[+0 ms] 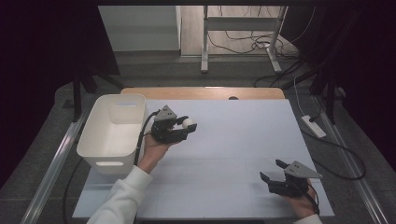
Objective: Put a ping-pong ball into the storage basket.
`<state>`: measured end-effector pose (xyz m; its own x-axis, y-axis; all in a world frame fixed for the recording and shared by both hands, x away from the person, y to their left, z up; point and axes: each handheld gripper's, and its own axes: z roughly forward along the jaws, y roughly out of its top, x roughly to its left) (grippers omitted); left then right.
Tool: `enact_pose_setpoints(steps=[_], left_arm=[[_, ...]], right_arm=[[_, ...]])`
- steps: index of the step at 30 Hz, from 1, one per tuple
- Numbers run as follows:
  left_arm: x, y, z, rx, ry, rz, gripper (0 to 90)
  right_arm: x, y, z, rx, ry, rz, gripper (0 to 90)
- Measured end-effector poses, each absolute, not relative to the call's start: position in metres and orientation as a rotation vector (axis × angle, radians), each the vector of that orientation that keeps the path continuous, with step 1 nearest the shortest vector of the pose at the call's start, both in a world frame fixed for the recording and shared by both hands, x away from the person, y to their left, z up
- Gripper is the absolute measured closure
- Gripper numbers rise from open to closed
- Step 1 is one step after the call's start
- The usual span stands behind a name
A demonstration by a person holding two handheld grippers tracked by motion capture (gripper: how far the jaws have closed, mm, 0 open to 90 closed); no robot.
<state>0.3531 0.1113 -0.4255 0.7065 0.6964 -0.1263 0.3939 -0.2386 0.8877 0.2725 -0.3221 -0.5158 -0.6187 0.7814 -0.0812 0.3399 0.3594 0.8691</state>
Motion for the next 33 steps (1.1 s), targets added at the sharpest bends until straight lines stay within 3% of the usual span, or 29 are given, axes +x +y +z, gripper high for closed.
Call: enact_pose_setpoints(steps=[33], left_arm=[[0.342, 0.135, -0.404, 1.81, 0.846, 0.409, 50.1]], right_arm=[[0.273, -0.321, -0.516, 0.975, 2.133, 1.198, 19.4]])
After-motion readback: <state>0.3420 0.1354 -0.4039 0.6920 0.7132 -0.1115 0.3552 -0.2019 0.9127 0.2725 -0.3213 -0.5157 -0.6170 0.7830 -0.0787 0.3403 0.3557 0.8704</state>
